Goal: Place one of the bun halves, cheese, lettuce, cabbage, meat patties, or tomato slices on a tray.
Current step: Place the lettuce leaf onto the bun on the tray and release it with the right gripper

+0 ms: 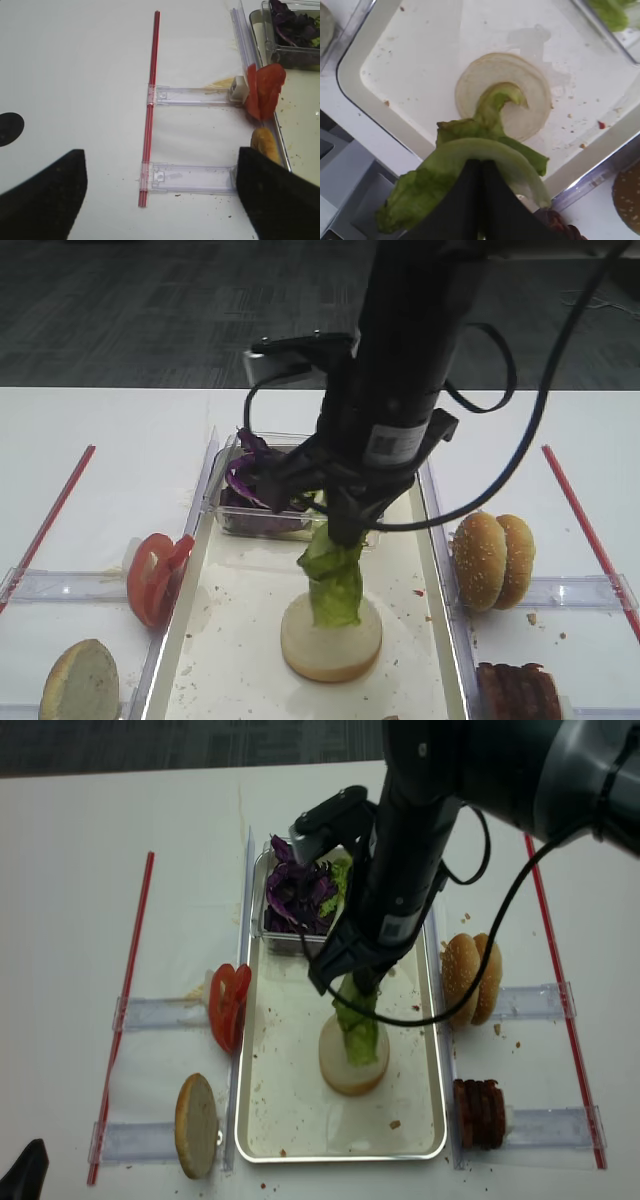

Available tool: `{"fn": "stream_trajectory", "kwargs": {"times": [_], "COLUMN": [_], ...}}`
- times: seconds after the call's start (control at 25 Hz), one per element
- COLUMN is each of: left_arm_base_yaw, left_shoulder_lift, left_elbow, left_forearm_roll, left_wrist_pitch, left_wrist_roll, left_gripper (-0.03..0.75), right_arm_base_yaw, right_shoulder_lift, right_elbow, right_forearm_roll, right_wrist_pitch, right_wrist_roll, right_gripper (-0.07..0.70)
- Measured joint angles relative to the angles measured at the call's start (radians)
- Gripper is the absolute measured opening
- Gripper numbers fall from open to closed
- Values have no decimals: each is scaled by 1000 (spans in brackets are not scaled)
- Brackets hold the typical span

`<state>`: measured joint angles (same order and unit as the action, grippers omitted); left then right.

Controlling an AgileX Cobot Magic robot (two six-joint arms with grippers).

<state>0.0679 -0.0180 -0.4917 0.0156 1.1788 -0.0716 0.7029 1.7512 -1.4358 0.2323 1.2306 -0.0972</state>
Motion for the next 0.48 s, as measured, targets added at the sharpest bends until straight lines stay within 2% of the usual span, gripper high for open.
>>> {"fn": "stream_trajectory", "kwargs": {"times": [0.12,0.48], "left_arm_base_yaw": [0,0], "left_shoulder_lift": [0,0], "left_elbow": [0,0], "left_forearm_roll": [0,0], "left_wrist_pitch": [0,0], "left_wrist_roll": [0,0], "left_gripper": [596,596], "right_arm_base_yaw": [27,30], "right_shoulder_lift": [0,0], "right_elbow": [0,0], "right_forearm_roll": [-2,-10], "right_wrist_pitch": [0,0], "right_wrist_roll": [2,4], "right_gripper": [39,39]}}
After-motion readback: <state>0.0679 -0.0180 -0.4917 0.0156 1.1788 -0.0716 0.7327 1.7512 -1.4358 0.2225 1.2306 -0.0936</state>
